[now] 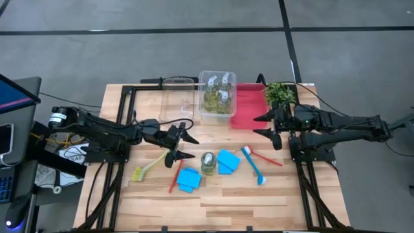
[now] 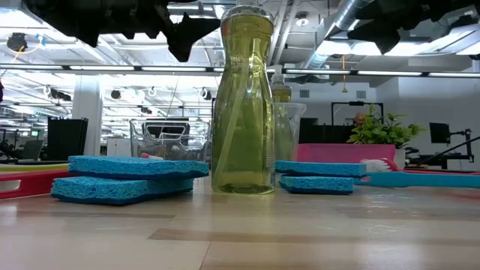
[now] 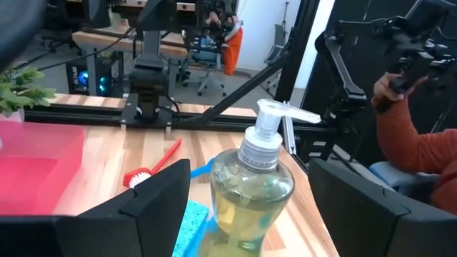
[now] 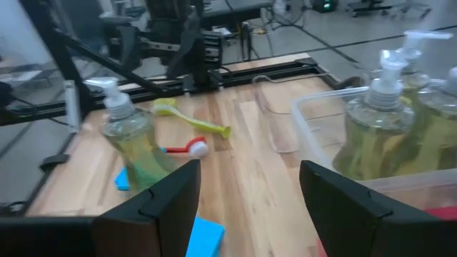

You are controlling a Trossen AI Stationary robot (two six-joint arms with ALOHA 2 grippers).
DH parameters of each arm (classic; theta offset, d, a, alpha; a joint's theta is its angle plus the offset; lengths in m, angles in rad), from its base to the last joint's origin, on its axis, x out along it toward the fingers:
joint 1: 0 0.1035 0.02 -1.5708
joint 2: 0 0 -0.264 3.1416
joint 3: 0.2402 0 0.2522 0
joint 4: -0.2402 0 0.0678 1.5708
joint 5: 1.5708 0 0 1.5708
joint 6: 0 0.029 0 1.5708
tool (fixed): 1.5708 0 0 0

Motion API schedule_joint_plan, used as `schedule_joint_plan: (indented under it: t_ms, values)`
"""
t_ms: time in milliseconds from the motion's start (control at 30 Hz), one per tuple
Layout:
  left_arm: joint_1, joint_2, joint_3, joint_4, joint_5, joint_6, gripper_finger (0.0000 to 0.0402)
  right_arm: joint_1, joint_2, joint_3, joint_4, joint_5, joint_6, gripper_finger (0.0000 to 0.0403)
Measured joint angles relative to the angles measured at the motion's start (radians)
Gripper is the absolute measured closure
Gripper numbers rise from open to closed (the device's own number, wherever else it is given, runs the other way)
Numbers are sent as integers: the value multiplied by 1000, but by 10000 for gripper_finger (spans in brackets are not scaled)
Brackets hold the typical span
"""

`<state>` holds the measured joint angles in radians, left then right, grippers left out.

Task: Pick & Place Kitchen Sink Supplies
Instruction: Put the green dish soap into the white bin

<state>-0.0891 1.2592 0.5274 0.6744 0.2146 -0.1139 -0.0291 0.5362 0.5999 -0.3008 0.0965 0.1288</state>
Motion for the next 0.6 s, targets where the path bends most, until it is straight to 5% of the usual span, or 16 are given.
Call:
schedule_joint_plan:
  t_ms: [133,600]
  values:
    - [0,38,0,55,0,0,114,33,0,0,0,69,-33,171]
    - [-14,59,17,75,33,4,114,195,0,0,-1,70,-127,171]
